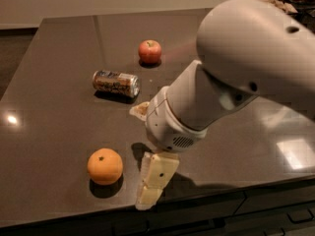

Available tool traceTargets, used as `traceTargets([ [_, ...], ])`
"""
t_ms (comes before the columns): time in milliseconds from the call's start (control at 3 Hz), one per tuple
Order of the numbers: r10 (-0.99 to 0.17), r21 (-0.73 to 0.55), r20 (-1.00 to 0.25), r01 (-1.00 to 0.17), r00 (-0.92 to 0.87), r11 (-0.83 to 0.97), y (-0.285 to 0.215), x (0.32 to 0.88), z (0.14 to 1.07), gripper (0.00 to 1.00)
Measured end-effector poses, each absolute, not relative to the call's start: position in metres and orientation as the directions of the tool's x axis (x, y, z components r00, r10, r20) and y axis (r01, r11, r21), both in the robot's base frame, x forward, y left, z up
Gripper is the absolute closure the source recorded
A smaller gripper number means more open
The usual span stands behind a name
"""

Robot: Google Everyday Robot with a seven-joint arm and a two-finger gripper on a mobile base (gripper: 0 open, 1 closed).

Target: Move orange near orange can

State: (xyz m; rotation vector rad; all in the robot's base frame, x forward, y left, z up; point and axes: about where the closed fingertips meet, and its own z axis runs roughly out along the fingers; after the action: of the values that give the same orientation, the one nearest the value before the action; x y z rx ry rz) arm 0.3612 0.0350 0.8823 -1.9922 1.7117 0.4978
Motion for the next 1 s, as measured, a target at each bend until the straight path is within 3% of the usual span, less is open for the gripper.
traceTargets([
  [1000, -0.811, -0.080, -0.563, -0.987, 0.161, -0.141, 0.083, 0.346, 0.852, 0.00],
])
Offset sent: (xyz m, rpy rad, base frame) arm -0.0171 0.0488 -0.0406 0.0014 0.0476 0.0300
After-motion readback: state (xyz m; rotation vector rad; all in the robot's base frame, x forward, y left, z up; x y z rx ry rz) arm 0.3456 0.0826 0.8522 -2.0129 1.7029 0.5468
